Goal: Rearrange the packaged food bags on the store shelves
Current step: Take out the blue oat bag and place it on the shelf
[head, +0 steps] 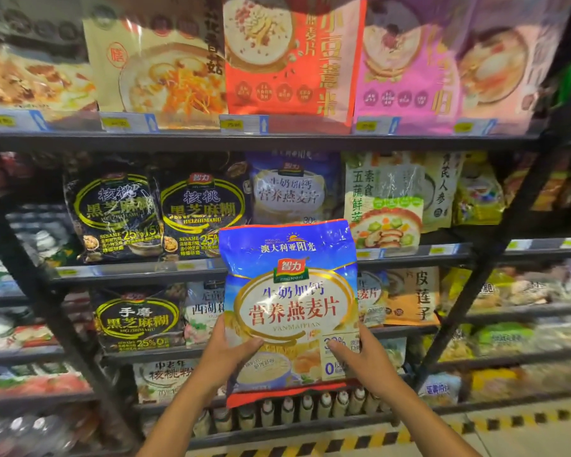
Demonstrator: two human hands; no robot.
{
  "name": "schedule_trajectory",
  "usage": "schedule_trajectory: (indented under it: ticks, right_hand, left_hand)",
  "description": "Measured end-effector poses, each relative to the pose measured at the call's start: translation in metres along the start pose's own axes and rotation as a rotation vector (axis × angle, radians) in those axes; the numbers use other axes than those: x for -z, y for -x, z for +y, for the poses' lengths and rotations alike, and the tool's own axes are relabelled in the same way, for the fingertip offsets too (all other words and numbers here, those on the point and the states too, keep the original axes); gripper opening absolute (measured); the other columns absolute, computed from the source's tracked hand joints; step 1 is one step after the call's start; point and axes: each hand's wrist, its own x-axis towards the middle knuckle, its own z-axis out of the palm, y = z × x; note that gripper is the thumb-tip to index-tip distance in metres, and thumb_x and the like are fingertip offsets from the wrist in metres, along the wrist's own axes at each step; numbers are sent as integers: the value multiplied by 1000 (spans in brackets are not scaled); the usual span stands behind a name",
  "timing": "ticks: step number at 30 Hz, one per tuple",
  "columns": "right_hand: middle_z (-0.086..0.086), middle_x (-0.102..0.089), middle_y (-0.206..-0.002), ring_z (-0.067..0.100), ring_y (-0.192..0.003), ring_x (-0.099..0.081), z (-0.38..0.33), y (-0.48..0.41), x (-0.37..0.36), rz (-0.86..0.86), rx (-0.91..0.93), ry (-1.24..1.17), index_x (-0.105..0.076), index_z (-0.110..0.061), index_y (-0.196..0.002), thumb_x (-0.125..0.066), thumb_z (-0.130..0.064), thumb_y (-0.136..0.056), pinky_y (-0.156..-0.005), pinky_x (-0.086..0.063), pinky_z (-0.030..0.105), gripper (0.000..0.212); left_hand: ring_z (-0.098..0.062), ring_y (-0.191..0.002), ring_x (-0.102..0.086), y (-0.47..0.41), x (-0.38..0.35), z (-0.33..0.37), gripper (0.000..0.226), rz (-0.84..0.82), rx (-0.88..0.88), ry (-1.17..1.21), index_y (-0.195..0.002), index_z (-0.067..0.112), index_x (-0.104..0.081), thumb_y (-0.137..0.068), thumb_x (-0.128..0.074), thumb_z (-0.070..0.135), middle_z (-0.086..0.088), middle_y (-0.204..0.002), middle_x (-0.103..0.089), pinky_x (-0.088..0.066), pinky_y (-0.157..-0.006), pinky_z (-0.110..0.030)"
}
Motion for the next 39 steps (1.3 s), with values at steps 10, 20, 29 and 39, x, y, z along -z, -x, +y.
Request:
schedule_trajectory:
  ticks: [10, 20, 29, 39]
  right_hand:
    - [-16, -67, -124, 10, -116, -62, -58, -105, 28, 108, 68, 36, -57, -28, -131, -77, -48, -87, -97, -53, 33, 52]
    - [-16, -69, -116, 10, -109, -65, -103, -213, 36, 172, 126, 82, -61, -29, -125, -82, -36, -86, -98, -52, 37, 45]
    - [-11, -66, -110, 17, -107, -62, -125, -270, 44, 227, 142, 159, -58, -24, -117, -80, -43, -87, -89, -49, 37, 42]
    - [-10, -66, -92, 5, -83, -60, -126, -283, 56, 305, 139, 227, -55, -24, -91, -83, -40, -85, -63, -44, 23, 33]
  left_hand:
    - [-17, -111, -67, -100, -15, 92, 60, 51, -153, -87, -123, 26, -54, -76, -91, 20, 3, -117, -70, -53, -102, -45]
    - [-13, -103, -64, -208, -5, 137, 55, 80, -249, -125, -125, 17, -51, -82, -85, 10, 3, -113, -67, -52, -85, -29]
    - [-29, -78, -64, -267, -5, 145, 54, 143, -159, -171, -101, 20, -49, -74, -90, 44, -11, -100, -68, -49, -59, -35]
    - [-19, -65, -57, -279, -24, 164, 42, 201, -140, -233, -69, 10, -60, -78, -87, 40, -2, -67, -60, -42, -58, -31]
